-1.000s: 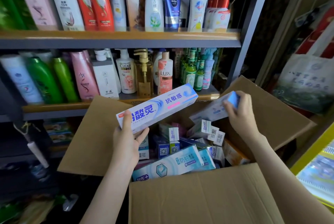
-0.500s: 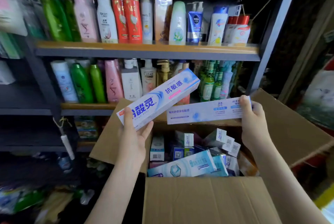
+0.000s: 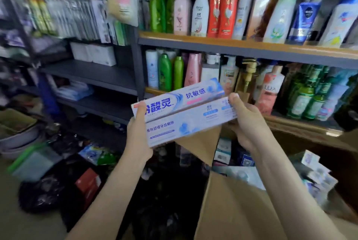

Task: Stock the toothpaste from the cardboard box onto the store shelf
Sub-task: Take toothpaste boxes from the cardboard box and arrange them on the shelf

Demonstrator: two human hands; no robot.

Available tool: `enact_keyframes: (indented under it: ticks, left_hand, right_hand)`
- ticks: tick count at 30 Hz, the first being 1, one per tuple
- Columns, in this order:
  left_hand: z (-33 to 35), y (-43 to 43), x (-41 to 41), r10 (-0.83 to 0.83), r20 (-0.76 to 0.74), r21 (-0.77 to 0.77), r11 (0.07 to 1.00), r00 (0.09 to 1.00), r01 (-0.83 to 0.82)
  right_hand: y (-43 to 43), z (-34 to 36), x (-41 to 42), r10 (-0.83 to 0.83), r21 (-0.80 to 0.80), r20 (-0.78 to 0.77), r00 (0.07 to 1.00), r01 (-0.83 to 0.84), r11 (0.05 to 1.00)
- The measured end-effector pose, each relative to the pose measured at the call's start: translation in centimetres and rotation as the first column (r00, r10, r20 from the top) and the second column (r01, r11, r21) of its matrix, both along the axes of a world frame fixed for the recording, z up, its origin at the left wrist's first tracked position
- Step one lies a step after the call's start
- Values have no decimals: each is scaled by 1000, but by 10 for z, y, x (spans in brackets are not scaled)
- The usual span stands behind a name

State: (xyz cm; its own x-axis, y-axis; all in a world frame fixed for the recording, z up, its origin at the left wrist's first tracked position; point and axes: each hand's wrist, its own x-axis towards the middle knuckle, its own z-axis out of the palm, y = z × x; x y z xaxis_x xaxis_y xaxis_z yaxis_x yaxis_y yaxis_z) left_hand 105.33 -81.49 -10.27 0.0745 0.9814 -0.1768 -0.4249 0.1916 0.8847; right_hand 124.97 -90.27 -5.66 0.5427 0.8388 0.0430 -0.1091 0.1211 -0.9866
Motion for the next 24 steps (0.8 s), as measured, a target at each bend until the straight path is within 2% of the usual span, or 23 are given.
enact_keyframes:
  ticks: [3,6,8,10,13,16,19,22,24]
  left_hand:
    - [-16,11,-33,56,-92,-71,995,994,-63]
    - [-30,22,-72,141,-84,-136,979,986,-151]
    - [-39,36,-106,185,-51,-185,964,981,-192]
    - [-47,55,-143,231,-26,-199,952,973,-232]
    - [-54,85,-201,275,-46,-171,945,960,-279]
    - [-61,113,-253,314,-50,-173,932,948,-318]
    - [-70,134,-299,381,-37,-187,905,924,-381]
    - [-75,148,-344,405,-24,-203,893,914,-401]
    - [-78,158,-371,394,-36,-208,896,918,-393]
  right_hand:
    - [26,-3,-37,9,-3,-62,998,-10,1000]
    - [59,-14,-87,43,60,-250,967,-29,998]
    - [82,-32,-132,164,155,-373,913,-113,981]
    - [101,-55,-187,333,217,-400,854,-265,940]
    - [126,-91,-267,457,192,-427,780,-416,889]
    - [152,-107,-323,435,221,-396,809,-376,900]
    - [176,-102,-353,403,224,-279,871,-349,910]
    - [196,-86,-368,339,248,-31,940,-321,914]
    - [211,-70,-377,324,283,192,926,-368,886]
